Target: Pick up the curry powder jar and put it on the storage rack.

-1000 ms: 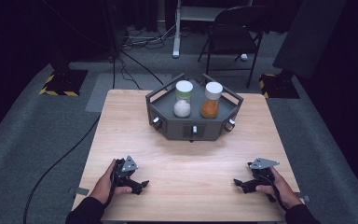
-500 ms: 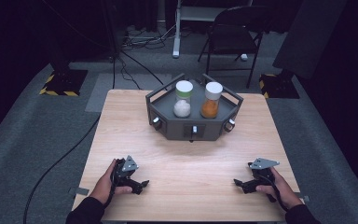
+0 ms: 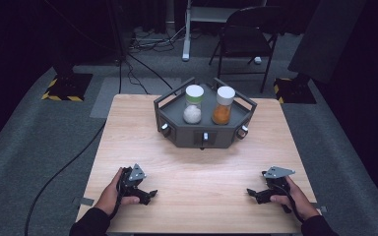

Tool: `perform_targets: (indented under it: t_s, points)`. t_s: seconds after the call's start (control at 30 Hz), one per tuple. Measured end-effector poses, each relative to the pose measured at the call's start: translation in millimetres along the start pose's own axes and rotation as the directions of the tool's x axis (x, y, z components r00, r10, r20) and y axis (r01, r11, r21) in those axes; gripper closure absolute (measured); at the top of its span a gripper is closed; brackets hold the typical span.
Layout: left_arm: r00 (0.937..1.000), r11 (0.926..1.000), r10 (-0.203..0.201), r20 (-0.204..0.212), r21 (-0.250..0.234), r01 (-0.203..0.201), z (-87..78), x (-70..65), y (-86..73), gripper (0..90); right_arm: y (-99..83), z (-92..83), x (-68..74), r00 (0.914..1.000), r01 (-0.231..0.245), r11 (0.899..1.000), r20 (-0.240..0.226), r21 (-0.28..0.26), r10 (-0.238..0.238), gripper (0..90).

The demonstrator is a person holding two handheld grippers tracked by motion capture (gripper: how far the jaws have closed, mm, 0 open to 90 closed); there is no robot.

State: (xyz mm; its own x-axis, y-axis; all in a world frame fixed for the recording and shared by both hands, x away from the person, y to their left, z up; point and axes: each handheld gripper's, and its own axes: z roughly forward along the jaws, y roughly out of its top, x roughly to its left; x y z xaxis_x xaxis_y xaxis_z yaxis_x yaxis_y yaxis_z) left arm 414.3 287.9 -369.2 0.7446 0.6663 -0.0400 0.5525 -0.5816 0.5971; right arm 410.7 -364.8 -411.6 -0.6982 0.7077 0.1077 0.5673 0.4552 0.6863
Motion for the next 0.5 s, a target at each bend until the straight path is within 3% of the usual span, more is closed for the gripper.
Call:
perform_targets:
  t_s: [0.5]
  points:
    - [1.0000,1.0000,0.002,0.003,0.001,-0.002,0.2,0.9,0.4,0.2,-0.1,-0.1,0.3,1.0000,-0.001,1.000,0.001,0.000,0.001,0.0]
